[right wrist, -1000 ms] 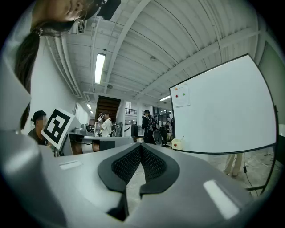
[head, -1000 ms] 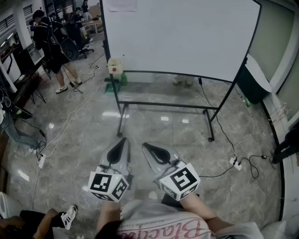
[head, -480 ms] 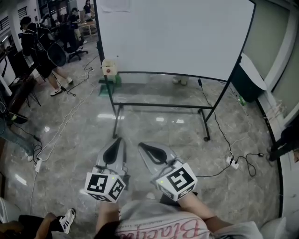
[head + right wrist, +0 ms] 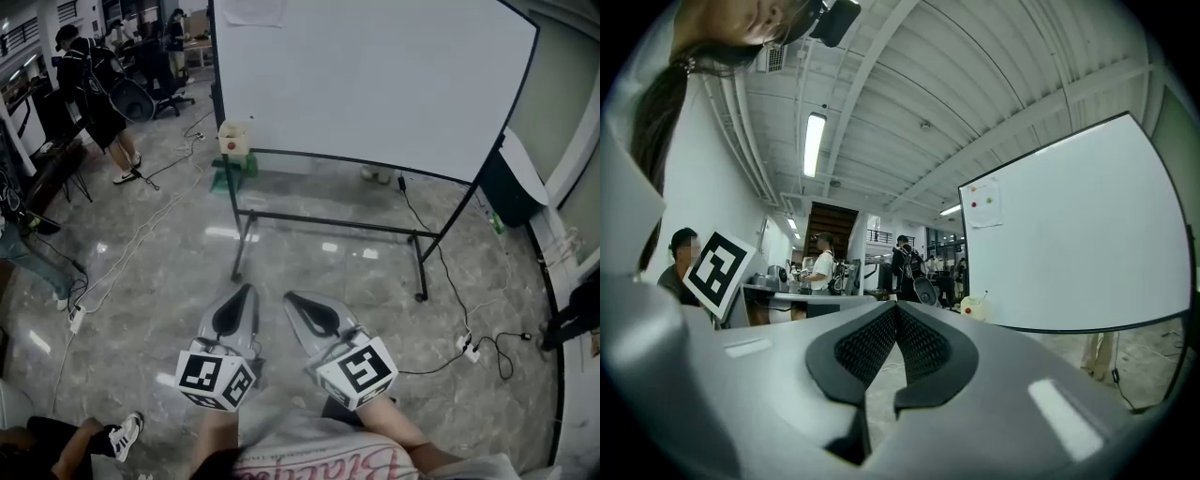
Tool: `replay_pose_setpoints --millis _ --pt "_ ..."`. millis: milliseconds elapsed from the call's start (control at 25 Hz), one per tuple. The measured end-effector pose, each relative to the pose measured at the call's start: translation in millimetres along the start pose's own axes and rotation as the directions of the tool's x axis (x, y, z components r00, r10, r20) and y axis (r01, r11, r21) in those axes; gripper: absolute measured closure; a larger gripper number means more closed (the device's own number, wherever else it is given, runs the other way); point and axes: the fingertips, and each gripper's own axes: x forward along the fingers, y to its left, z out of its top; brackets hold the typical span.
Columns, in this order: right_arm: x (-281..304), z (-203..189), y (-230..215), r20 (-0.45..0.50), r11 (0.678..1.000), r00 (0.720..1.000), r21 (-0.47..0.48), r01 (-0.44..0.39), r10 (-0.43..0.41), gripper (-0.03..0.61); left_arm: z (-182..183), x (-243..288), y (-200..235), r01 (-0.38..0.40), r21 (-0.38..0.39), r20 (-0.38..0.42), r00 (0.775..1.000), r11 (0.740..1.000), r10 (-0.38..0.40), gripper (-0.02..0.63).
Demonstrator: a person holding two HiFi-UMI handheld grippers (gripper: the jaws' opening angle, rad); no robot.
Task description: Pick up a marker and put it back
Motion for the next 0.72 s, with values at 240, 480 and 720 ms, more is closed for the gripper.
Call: replay_pose_setpoints --millis 240,480,720 --pt "18 -6 -12 0.001 1.0 1.0 0.019 -0.023 0.023 0.577 -2 17 17 -0.018 0.002 -0.015 1.0 1.0 0.018 0.615" --pt "56 -8 -44 -0.006 1.0 1.0 0.019 -0.005 0.006 0.577 -1 60 46 -0.005 -0.008 -0.018 1.0 1.0 0.005 0.615" --pt "116 -3 -83 -0.013 1.0 1.0 0.019 0.024 -0.024 0.577 9 118 87 0.04 -0.006 -0.029 0.999 0.999 -0.04 0.615"
